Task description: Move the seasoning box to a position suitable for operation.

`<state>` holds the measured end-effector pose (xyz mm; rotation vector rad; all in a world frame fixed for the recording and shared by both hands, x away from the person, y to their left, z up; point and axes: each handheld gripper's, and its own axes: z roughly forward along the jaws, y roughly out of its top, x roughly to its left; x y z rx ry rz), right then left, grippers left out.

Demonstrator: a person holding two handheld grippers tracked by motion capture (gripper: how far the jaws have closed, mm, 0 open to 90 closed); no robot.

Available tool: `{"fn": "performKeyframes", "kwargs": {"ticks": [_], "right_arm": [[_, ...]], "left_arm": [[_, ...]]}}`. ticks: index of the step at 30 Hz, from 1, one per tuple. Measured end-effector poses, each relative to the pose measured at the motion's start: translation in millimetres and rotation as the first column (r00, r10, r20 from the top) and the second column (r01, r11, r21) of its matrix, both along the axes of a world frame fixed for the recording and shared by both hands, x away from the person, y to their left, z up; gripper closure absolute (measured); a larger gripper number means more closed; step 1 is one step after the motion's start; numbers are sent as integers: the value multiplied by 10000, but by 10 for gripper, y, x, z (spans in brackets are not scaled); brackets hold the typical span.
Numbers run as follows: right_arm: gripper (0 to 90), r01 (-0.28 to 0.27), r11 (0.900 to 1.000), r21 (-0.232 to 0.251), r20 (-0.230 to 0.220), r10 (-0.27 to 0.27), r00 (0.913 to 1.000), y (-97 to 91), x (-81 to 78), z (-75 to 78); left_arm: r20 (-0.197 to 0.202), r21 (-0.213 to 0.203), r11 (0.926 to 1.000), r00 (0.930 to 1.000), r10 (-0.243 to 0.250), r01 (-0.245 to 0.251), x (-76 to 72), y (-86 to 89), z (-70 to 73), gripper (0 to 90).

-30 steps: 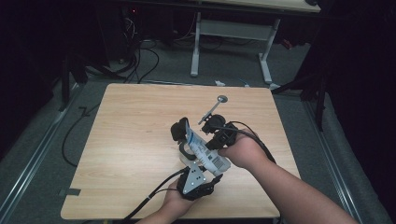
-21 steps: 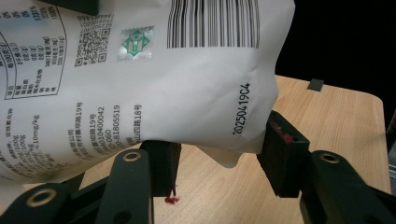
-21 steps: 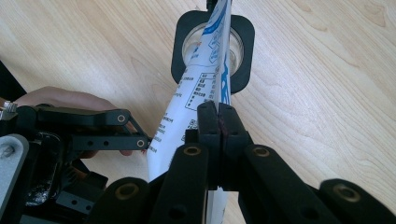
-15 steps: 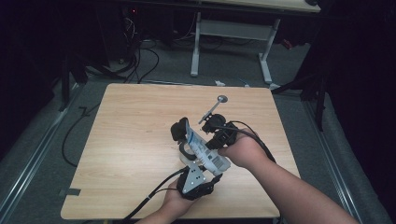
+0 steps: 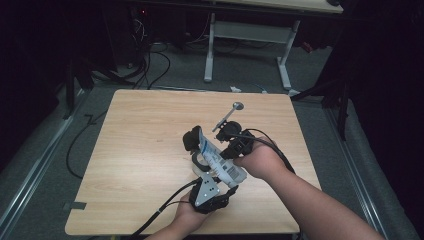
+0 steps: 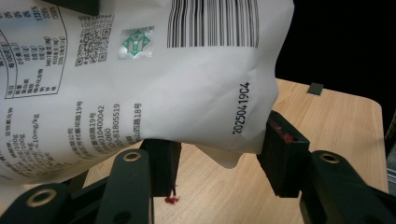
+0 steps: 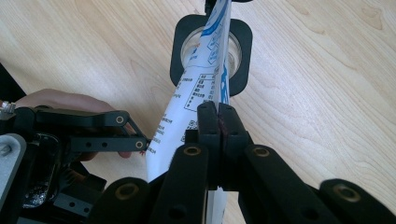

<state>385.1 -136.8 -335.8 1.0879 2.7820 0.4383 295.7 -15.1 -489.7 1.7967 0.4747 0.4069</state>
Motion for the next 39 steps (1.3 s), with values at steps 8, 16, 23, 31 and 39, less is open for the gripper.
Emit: {"fn": "performKeyframes", "kwargs": {"ticks": [8,16,23,31,39], "right_arm": [[899,0,10000,11,59,0,10000,-5,14,27],[900,65,10000,-21,90,-65,9999,-20,21,31],[900,-22,10000,-74,128,23,9999,-15,30,25],[899,25,10000,-87,102,-24,9999,-1,32,18],[899,-53,9999,-101,118,54,9999,3,36,18]], "left_arm": [[-31,-160,9999,10000,6,-7,19,-22,21,527],[-58,-193,9998,10000,0,-1,26,-45,28,525],[-85,-184,9998,10000,10,-11,25,-48,31,524],[-89,-180,9998,10000,9,-10,23,-47,31,523],[-84,-200,9998,10000,-5,3,24,-45,33,523]]}}
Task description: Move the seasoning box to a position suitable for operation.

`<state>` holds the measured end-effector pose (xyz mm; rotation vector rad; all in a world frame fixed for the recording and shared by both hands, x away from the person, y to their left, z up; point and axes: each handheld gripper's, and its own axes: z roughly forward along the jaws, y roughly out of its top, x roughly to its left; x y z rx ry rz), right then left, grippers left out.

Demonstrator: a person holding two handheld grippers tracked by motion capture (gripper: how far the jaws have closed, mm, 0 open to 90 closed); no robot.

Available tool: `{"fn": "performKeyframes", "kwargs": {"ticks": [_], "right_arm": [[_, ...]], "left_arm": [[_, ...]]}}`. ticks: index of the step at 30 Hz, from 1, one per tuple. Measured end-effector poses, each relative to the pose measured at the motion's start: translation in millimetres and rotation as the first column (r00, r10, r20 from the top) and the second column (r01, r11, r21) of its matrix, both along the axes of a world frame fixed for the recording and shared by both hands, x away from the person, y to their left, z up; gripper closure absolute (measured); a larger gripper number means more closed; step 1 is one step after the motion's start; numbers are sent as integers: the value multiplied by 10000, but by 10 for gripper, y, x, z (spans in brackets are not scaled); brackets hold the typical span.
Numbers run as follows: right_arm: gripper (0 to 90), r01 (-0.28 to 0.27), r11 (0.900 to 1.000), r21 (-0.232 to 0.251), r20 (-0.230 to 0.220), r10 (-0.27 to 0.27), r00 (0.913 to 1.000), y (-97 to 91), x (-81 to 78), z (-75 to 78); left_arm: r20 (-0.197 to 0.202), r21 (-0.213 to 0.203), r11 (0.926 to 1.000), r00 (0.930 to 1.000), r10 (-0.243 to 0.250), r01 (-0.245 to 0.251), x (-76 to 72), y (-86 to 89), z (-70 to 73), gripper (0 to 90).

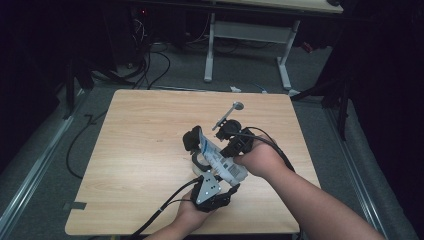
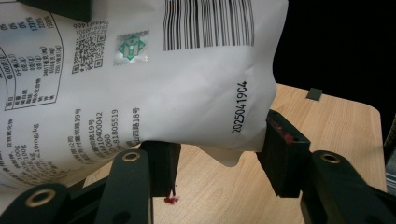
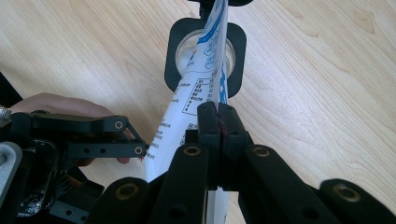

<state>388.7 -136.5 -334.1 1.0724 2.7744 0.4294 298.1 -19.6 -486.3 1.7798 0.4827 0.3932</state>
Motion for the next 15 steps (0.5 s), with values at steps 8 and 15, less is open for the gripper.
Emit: {"fn": "performKeyframes", "kwargs": {"ticks": [8,15], "right_arm": [[900,-44,10000,-35,25,44,10000,9,1,13],[899,-26,10000,-58,-20,25,10000,17,1,17]], "left_arm": [[18,-22,10000,10000,-2,2,-1,7,9,523],[6,-45,10000,10000,-15,15,-3,9,12,523]]}}
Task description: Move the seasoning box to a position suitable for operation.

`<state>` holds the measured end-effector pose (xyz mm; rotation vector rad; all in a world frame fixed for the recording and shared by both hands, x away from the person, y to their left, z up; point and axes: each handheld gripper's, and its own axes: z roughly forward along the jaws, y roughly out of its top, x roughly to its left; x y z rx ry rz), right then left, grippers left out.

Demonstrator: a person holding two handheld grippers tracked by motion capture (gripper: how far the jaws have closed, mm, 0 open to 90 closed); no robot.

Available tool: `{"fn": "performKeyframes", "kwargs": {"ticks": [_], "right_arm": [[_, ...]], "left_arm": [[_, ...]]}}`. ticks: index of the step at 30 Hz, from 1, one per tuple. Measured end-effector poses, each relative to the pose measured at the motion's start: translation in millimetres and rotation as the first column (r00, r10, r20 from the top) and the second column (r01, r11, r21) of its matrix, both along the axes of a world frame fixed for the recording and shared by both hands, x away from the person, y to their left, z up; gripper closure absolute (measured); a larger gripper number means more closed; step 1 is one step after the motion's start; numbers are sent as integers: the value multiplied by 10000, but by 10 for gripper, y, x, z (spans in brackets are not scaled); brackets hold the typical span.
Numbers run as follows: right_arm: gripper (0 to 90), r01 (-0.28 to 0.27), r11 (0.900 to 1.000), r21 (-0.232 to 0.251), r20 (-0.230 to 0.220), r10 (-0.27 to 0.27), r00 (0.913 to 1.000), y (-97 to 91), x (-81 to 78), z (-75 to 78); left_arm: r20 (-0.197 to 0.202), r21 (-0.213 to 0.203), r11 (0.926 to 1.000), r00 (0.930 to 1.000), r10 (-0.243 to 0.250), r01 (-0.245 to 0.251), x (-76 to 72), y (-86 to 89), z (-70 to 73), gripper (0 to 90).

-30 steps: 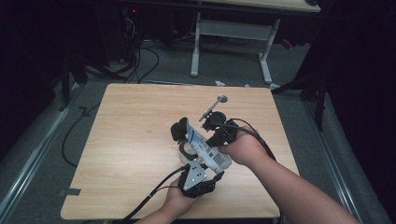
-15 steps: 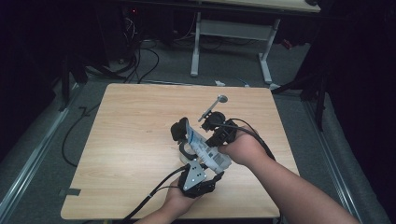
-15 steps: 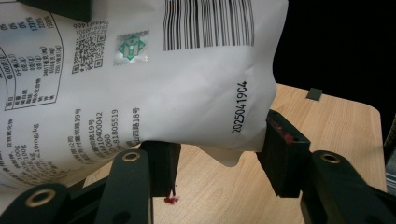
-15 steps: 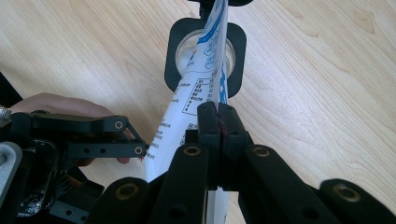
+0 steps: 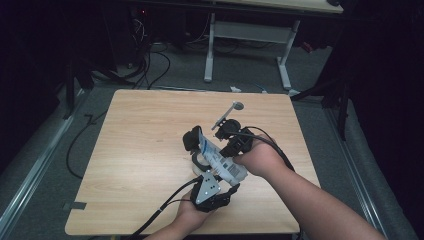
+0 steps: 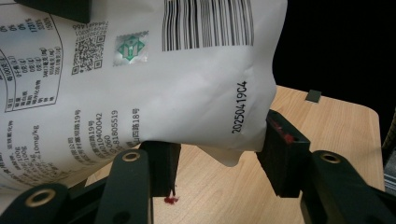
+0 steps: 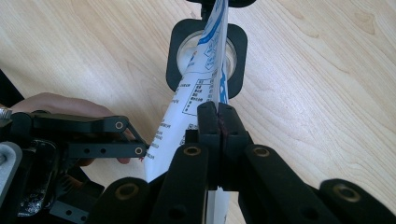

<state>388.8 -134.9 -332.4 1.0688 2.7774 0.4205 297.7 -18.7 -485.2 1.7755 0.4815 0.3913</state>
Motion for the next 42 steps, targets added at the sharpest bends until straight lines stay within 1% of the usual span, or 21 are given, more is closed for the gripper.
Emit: {"fn": "performKeyframes", "kwargs": {"ticks": [15,42], "right_arm": [[899,-22,10000,17,-25,22,10000,8,-2,4],[899,-62,10000,3,85,62,9999,40,24,20]], "left_arm": [[-10,-36,10000,10000,-10,10,-3,4,6,523],[-5,-92,10000,10000,29,-29,28,22,24,523]]}}
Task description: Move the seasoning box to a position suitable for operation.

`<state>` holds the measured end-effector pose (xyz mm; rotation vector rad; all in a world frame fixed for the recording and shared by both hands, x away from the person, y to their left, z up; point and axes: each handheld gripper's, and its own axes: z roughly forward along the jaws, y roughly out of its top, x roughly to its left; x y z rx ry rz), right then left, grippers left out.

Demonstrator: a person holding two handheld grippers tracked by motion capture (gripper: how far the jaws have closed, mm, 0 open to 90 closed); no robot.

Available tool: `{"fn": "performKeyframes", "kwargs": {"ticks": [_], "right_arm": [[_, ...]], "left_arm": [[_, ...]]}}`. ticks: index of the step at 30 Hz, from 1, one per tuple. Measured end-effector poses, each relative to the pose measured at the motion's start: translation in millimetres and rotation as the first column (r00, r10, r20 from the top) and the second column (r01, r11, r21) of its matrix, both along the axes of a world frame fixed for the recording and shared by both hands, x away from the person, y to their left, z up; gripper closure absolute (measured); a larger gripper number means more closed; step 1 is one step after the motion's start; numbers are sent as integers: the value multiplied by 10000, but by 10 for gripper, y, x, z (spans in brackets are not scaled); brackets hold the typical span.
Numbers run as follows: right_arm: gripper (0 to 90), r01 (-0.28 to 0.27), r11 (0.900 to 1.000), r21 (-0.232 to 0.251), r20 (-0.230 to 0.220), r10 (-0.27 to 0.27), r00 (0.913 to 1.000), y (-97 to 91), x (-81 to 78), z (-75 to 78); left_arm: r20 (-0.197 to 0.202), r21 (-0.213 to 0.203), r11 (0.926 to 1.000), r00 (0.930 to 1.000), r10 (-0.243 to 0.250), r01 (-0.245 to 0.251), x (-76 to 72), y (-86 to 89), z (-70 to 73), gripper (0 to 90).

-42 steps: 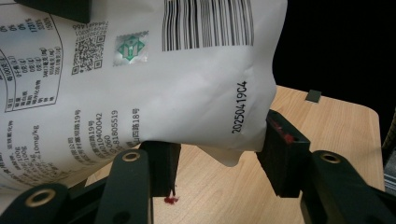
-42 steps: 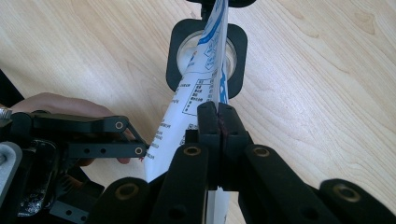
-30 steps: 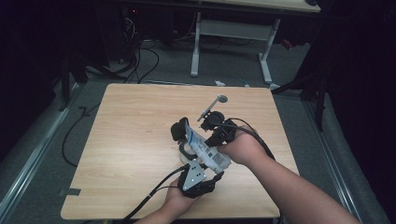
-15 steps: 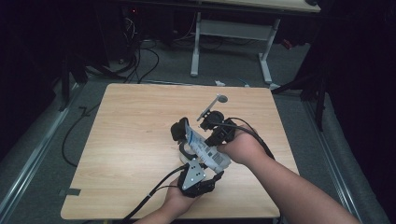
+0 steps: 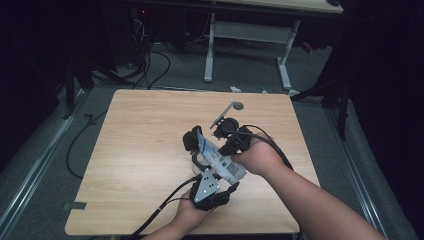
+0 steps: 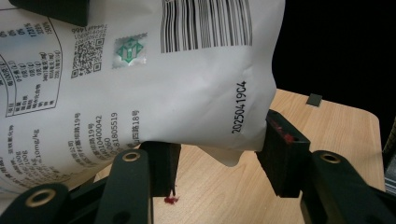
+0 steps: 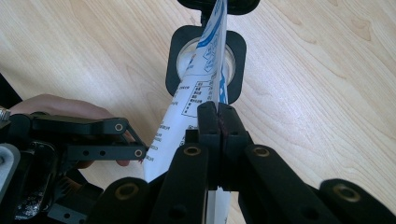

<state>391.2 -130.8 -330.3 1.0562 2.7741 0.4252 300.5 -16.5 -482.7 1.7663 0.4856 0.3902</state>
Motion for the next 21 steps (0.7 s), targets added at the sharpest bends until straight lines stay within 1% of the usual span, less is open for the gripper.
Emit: {"fn": "performKeyframes", "kwargs": {"ticks": [21], "right_arm": [[900,-75,10000,-54,13,75,10000,15,8,-7]], "left_arm": [[-6,-11,10000,10000,24,-24,1,4,-3,523]]}}
